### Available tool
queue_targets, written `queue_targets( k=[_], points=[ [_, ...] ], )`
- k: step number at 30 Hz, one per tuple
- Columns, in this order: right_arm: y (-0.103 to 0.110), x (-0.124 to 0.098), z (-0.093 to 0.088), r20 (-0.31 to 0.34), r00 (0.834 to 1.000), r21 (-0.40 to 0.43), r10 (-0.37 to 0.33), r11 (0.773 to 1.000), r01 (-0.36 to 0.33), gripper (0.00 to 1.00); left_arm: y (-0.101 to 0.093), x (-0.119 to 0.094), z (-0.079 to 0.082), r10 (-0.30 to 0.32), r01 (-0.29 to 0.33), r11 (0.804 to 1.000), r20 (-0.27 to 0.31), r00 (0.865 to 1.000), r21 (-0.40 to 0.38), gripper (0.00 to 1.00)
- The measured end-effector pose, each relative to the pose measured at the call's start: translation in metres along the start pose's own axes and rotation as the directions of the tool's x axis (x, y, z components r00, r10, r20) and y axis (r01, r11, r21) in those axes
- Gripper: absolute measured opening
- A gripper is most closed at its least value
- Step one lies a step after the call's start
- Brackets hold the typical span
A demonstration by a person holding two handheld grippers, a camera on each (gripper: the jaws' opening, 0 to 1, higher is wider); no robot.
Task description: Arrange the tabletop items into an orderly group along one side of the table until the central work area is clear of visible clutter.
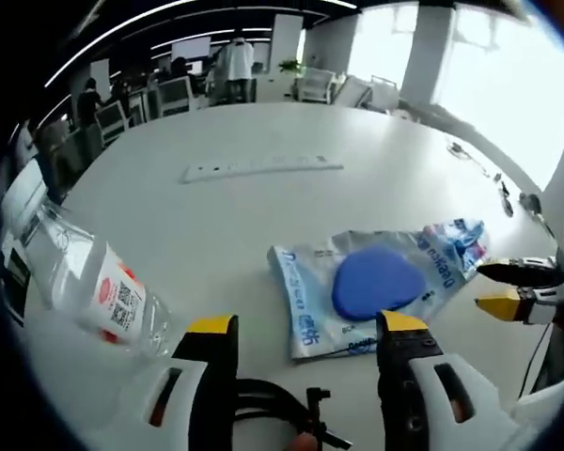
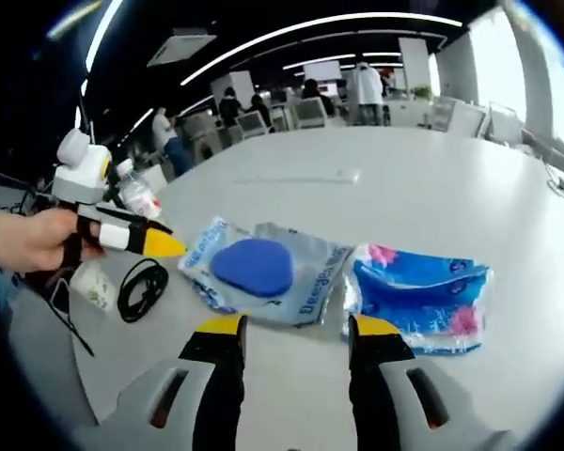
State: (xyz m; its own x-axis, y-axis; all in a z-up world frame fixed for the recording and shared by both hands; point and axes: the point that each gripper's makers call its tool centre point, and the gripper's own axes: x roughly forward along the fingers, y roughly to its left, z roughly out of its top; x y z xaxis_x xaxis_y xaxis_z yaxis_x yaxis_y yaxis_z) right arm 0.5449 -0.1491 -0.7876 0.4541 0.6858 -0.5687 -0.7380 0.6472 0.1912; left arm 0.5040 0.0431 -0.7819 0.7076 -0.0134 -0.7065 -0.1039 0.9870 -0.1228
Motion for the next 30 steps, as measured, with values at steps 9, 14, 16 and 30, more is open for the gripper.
queue_targets(
  k=[9,14,16,30],
  points=[
    [-0.009,-0.022,0.001,0.013,1.000,0.031,-0.013,0.999,0.013,0.60,0.002,-0.029,-0.003,0.001,-0.002,0.998,0.017,1.000,0.062,0.59],
    [-0.014,-0.035,-0.001,0.013,1.000,0.027,-0.024,0.999,0.023,0.62,0.005,-0.045,-0.006,0.007,-0.008,0.999,0.037,0.999,0.049,0.60],
    [-0.015,-0.040,-0.001,0.018,0.999,0.027,-0.027,0.999,0.027,0.63,0.005,-0.049,-0.007,0.002,-0.004,0.999,0.040,0.999,0.050,0.60],
    [-0.029,-0.075,-0.002,0.030,0.999,-0.004,-0.020,1.000,0.020,0.71,0.018,-0.095,-0.030,-0.011,0.008,0.999,0.078,0.997,0.040,0.61]
  ],
)
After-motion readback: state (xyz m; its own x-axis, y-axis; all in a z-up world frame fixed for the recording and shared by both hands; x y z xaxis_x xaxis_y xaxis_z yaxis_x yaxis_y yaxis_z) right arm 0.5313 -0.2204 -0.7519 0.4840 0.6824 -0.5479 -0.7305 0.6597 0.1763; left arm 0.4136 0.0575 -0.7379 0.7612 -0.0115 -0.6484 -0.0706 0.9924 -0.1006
